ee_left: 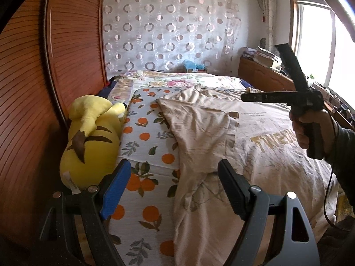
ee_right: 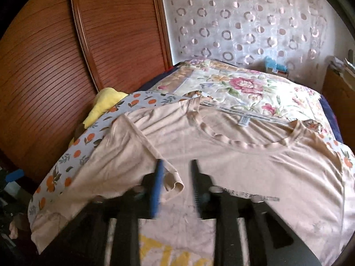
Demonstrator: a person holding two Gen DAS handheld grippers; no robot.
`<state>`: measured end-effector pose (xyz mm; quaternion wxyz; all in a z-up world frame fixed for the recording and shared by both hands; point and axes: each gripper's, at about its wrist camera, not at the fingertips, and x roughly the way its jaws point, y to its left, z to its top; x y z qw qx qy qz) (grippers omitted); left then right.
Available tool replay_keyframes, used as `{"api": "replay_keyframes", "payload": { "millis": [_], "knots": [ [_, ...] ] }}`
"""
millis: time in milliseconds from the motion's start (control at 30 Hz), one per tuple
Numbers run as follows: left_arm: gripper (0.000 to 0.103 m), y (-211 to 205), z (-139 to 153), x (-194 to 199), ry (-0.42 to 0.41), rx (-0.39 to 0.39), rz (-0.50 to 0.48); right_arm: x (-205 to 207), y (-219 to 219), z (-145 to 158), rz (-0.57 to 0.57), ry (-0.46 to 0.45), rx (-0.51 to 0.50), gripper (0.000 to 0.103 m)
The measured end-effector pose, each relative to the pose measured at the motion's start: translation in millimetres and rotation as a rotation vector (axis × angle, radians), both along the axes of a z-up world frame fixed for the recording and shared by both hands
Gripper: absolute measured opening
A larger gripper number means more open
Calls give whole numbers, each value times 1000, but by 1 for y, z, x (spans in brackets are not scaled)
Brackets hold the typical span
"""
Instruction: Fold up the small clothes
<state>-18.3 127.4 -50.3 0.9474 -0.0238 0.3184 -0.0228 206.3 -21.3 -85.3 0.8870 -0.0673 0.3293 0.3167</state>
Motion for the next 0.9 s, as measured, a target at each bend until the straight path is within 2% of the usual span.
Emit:
{"api": "replay_keyframes", "payload": {
  "millis": [33,67,133,267,467,667,900],
  "knots": [
    [81,-2,0,0,1,-2,-4,-2,-3,0,5,-1,4,53],
    [81,-4,-1,1,1,-5,-10,-8,-8,2,2,-2,7,61],
    [81,-8,-2,3,4,-13,-22,-11,-22,16,-7,-8,6,61],
    [81,-20,-6,9,15,-17,-54,-35,-63,24,-38,-45,-43,61],
    [81,-40,-9,19,32,-18,-119,-58,-131,4,-90,-8,-73,62],
    [63,-60,-13,33,63,-29,-197,-83,-204,-16,-234,19,-118,61],
    [44,-73,-21,47,133,-1,-229,-97,-273,-24,-402,41,-69,61]
  ]
}}
